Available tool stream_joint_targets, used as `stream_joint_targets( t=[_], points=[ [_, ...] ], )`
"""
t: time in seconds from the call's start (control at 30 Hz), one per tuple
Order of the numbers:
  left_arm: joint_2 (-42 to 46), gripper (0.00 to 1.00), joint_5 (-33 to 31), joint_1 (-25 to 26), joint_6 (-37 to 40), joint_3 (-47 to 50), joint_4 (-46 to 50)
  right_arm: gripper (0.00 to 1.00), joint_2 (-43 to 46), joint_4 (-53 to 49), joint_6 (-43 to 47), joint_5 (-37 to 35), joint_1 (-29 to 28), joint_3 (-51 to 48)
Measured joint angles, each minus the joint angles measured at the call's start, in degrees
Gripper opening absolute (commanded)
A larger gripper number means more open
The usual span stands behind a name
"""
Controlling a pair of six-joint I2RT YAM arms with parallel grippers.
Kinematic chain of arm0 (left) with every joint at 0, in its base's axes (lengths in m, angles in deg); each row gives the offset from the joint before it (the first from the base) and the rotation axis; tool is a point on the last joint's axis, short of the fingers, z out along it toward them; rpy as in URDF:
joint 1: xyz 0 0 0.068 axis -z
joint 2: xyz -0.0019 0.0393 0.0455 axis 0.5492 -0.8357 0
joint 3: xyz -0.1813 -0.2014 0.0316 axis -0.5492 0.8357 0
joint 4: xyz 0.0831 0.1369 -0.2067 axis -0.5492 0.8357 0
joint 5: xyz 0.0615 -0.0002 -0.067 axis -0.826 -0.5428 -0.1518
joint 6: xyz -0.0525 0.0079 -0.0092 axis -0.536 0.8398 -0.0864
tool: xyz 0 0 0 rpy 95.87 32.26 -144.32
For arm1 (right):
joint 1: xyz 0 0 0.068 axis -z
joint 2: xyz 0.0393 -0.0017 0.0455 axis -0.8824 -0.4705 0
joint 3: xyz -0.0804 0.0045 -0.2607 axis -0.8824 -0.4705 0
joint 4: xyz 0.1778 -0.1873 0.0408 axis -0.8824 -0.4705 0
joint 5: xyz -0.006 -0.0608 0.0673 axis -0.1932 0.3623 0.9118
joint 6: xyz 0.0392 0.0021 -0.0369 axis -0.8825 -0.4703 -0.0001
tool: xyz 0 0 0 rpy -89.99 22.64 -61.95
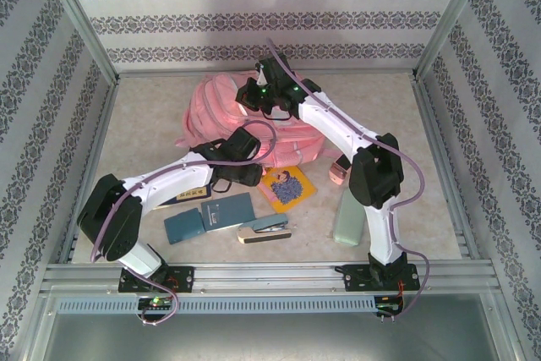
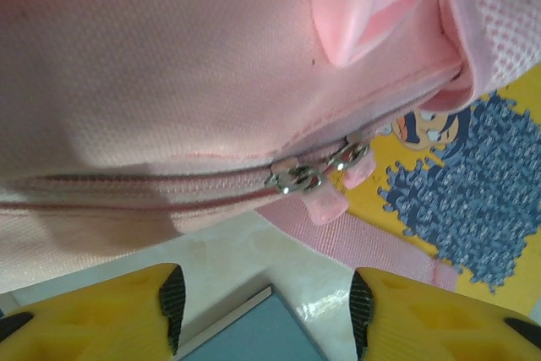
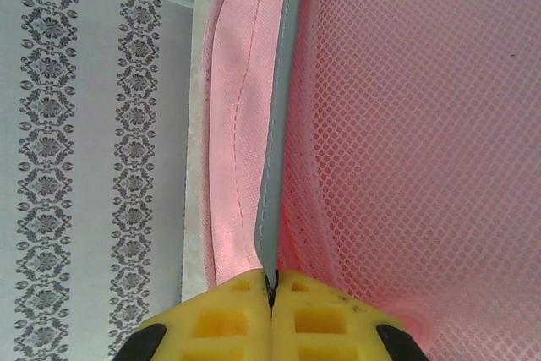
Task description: Pack books, pencil case, and school supplies into a backpack
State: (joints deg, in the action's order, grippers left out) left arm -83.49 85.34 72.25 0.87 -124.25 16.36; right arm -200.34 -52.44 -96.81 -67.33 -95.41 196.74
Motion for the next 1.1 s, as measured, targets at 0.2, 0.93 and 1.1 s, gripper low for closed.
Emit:
stream_joint_targets(
  t=[0.2, 0.93, 1.1],
  points=[
    [-0.8, 0.56, -0.7, 0.0, -4.2, 0.0, -2.8, 0.0, 0.0, 0.5, -3.2, 0.7, 0.3, -0.1],
    [-8.6, 0.35, -7.5, 0.0, -9.4, -1.4, -3.6, 0.0, -0.2, 7.6, -11.9, 2.8, 0.2, -3.3],
    [-9.6, 0.24, -7.9, 0.0, -8.8, -2.2, -3.5, 0.0, -0.2, 8.9, -12.0, 3.2, 0.2, -4.2]
  ],
)
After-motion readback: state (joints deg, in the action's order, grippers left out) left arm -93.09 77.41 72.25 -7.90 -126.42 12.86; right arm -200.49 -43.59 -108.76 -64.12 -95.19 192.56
